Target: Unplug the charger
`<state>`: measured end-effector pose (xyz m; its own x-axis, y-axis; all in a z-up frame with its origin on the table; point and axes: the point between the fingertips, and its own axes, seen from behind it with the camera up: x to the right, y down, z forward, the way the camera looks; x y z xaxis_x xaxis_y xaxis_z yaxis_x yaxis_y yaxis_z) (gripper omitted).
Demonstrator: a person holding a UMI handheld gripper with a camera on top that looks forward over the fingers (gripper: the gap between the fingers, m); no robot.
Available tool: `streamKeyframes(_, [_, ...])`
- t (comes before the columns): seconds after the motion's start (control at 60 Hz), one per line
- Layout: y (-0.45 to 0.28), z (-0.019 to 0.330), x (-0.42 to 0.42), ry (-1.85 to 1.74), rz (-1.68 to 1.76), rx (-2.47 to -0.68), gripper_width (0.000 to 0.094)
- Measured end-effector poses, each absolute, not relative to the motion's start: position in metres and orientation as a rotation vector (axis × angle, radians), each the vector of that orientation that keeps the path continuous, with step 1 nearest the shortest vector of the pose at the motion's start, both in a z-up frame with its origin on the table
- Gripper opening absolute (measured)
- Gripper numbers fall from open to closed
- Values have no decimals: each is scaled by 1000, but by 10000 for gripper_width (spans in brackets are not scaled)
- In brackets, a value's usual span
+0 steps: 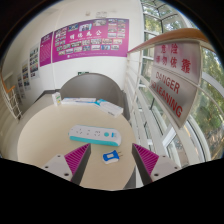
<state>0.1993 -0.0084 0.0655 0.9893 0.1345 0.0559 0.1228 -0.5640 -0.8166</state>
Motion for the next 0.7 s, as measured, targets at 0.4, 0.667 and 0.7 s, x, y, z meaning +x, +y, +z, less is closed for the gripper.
streamKeyframes(0.4, [-155,194,129,-12,-80,-2245,857])
streamKeyframes(0.667, [-228,238,98,10,-117,-2219,855])
streamKeyframes(0.7, [-233,240,97,10,-125,-2218,855])
